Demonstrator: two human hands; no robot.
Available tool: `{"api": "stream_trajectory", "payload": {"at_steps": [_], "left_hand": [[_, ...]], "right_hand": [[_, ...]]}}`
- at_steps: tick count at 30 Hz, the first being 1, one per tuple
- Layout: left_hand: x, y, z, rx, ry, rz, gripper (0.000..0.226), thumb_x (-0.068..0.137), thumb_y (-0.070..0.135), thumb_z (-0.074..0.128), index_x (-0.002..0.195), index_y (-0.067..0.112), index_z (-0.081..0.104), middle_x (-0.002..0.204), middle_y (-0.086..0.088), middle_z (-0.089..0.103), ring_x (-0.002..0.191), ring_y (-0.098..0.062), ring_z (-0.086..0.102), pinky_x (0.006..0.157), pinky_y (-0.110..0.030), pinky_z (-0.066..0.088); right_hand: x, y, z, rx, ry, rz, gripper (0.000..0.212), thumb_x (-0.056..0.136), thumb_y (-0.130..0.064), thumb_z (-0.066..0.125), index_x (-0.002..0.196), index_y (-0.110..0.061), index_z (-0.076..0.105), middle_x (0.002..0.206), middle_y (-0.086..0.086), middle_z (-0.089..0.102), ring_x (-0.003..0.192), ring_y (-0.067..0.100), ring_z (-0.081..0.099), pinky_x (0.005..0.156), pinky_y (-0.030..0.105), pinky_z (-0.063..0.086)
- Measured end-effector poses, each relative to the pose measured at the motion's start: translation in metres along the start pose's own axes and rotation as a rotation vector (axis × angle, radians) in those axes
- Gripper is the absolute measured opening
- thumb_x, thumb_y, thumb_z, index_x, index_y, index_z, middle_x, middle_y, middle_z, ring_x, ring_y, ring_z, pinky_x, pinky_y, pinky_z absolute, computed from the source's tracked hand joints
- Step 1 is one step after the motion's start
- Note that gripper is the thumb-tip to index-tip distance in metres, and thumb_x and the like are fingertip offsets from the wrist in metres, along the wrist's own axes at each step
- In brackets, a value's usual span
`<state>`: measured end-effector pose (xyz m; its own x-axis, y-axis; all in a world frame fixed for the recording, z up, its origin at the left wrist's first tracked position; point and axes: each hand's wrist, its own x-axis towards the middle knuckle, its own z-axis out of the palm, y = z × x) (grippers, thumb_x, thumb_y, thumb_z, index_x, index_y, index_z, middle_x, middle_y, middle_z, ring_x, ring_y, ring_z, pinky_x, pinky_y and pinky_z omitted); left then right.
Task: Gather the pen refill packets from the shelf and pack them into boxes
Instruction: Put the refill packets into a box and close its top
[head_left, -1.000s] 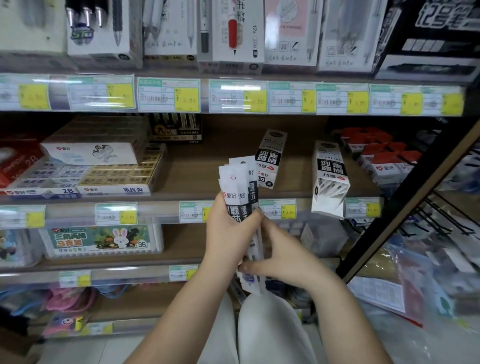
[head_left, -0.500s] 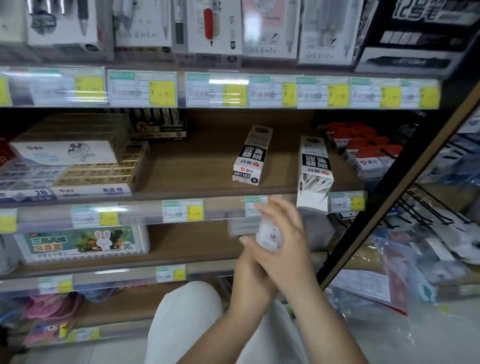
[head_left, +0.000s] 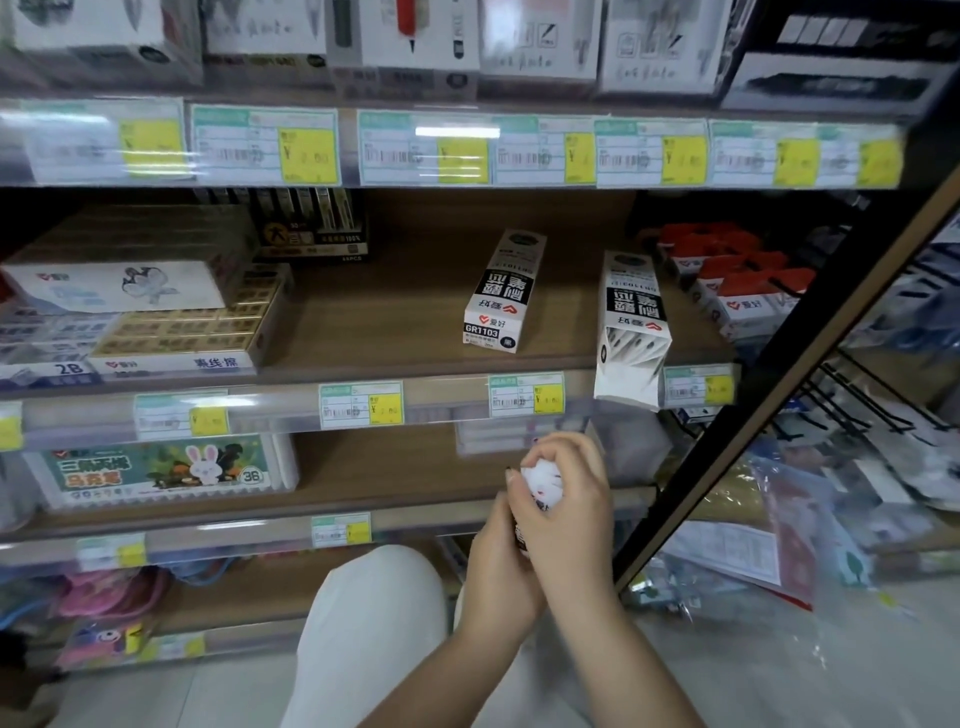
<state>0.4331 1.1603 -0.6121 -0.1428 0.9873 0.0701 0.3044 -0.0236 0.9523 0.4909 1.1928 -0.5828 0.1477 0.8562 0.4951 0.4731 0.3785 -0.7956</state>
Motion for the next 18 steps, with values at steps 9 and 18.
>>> {"api": "stream_trajectory", "payload": {"at_steps": [9,18], "left_hand": [[0.001,-0.017,0.004,0.014,-0.019,-0.009,0.051,0.060,0.056,0.047,0.099,0.025,0.057,0.083,0.024,0.061,0.087,0.020,0.055,0.069,-0.005,0.041],[0.007,-0.029,0.004,0.092,-0.037,-0.066,0.025,0.078,0.030,0.062,0.095,0.045,0.052,0.085,0.036,0.061,0.088,0.022,0.054,0.072,-0.001,0.040]], "right_hand": [[0.008,-0.007,-0.002,0.059,0.069,-0.010,0.016,0.070,-0.003,0.064,0.082,-0.013,0.061,0.095,-0.008,0.051,0.089,0.004,0.053,0.080,0.003,0.036],[-0.001,0.005,0.005,0.264,-0.091,0.567,0.039,0.069,-0.014,0.082,0.094,-0.028,0.056,0.091,-0.009,0.066,0.080,0.006,0.065,0.070,0.025,0.051]]}}
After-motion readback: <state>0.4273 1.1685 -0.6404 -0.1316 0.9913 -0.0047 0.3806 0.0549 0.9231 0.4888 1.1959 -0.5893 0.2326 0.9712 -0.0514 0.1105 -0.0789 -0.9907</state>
